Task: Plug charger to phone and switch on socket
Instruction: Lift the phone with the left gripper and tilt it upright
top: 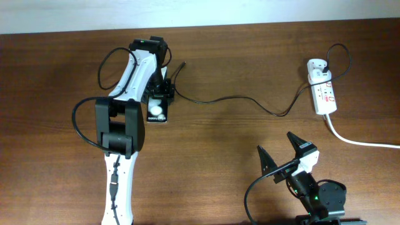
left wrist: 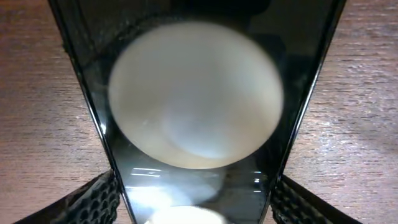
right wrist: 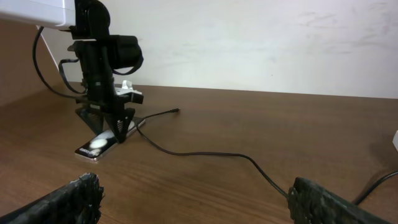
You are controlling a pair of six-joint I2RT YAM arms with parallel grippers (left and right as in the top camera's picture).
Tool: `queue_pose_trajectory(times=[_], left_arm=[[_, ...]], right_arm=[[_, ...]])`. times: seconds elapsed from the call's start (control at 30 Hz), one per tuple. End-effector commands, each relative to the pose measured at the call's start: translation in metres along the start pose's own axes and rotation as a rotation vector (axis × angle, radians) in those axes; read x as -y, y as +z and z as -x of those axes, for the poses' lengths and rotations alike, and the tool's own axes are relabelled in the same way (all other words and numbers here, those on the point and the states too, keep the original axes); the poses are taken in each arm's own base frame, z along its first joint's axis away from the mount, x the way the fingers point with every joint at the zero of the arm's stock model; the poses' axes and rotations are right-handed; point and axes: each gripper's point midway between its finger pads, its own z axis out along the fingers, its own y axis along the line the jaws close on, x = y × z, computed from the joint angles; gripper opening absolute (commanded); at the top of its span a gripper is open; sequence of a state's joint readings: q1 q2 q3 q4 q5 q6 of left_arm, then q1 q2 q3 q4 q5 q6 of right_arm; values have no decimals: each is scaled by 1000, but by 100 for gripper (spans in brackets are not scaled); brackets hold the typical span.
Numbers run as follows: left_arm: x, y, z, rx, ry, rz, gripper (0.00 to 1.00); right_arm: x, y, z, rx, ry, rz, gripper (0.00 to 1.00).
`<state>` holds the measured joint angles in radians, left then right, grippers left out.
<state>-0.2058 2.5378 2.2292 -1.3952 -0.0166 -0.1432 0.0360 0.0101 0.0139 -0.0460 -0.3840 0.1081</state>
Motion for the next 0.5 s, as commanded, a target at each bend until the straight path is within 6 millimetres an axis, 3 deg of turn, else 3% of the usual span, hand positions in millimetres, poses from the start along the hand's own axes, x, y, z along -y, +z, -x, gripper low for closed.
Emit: queue_pose_trajectory(times=[0.0, 0.2, 0.27, 0.47], left_arm=[[-5, 23, -8, -58, -23, 42, 70], [-5, 23, -8, -57, -23, 42, 53], [-4, 23, -8, -58, -23, 39, 52], [5, 22, -12, -79, -25, -14, 12]], right_arm=[[0, 0, -2, -1, 5, 1, 99], [0, 0, -2, -1, 5, 1, 99], [0, 0, -2, -1, 5, 1, 99], [0, 0, -2, -1, 5, 1, 99]])
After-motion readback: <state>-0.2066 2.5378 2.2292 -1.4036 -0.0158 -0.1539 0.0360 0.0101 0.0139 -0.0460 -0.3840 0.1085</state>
